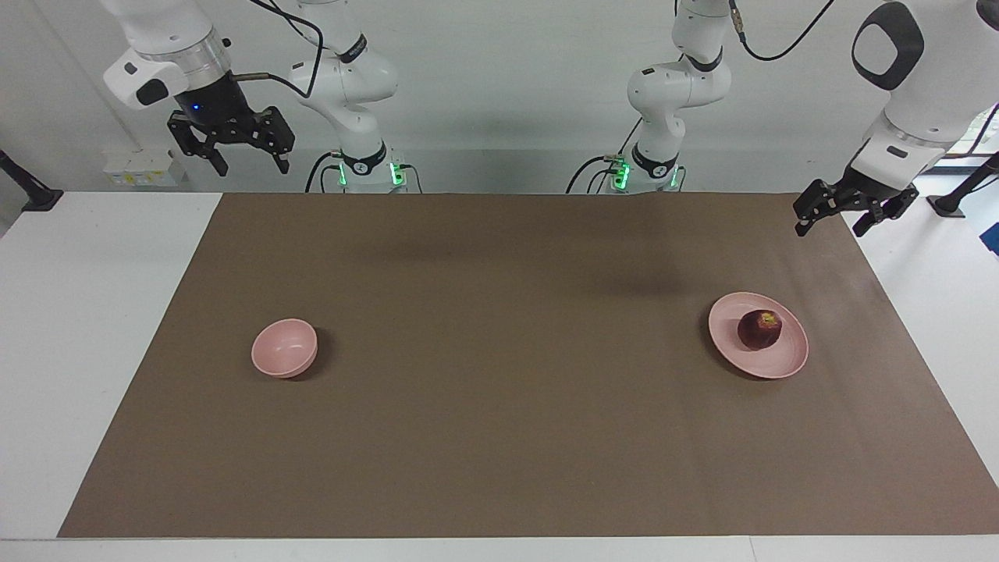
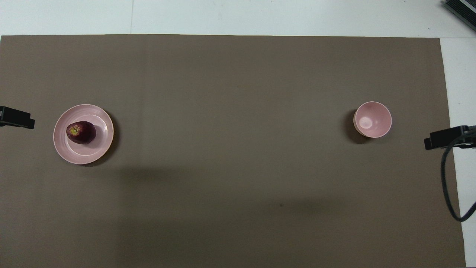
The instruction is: Move apple from plate to bowl
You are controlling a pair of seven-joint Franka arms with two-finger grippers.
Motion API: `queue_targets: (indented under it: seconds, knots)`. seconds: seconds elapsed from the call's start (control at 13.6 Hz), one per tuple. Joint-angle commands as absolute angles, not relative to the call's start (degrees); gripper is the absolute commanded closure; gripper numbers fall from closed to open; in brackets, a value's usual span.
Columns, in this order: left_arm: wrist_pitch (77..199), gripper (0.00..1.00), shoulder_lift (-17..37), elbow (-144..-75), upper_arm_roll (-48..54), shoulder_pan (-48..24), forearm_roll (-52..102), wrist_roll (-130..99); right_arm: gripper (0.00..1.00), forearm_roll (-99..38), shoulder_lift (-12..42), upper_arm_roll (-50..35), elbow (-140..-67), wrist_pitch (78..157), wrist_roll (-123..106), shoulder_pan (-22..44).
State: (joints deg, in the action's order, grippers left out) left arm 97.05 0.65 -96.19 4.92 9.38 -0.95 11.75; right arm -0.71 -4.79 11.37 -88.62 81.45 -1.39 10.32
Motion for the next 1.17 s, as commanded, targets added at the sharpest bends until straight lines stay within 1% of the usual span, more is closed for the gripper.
queue_targets:
  seconds: [0.0,0.15,0.29,0.37,0.44,0.59,0.66,0.81,0.88,1.03,1.1]
  knots:
    - [103.08,0.0,-0.26,-102.91,5.27,10.55,-0.26,18.0,0.0,-1.15,-5.79,11.43,-87.71,80.68,-2.46,9.76]
    - [105.8,0.0,0.52,-106.24,5.19,10.98,-0.26,22.48,0.0,-0.62,-5.8,11.34,-87.8,81.47,-2.63,9.84]
    - [111.95,0.0,0.88,-110.37,5.19,11.34,-0.26,24.52,0.0,-0.7,-5.98,10.99,-88.85,85.67,-2.81,10.63]
    - [112.84,0.0,2.1,-111.35,5.19,11.08,-0.26,24.61,0.0,-0.79,-5.54,10.81,-89.12,86.65,-2.9,10.63]
    - [113.63,0.0,4.63,-111.62,5.19,10.47,-0.26,24.7,0.0,-1.4,-5.36,10.81,-89.9,86.92,-2.99,10.63]
    - [117.84,0.0,7.2,-113.19,5.19,10.2,-0.26,24.7,0.0,-1.49,-5.45,10.72,-91.14,87.01,-3.08,12.47]
    - [120.65,0.0,7.9,-113.9,5.27,10.11,-0.26,24.52,0.0,-1.58,-5.36,10.72,-91.23,87.1,-3.16,12.65]
    - [125.13,0.0,11.23,-114.61,5.19,8.7,-0.26,24.26,0.0,-1.67,-5.36,10.55,-92.19,87.97,-3.25,12.74]
    - [126.72,0.0,12.29,-114.61,5.19,8.7,-0.26,24.34,0.0,-1.67,-5.62,10.46,-92.37,87.28,-4.04,12.83]
    - [127.18,0.0,12.48,-114.7,5.19,8.7,-0.26,24.35,0.0,-1.67,-5.98,10.46,-93.25,87.89,-5.62,13.01]
    - [127.96,0.0,13.7,-114.7,5.19,8.7,-0.26,24.35,0.0,-1.76,-5.89,10.46,-93.16,88.06,-5.71,12.92]
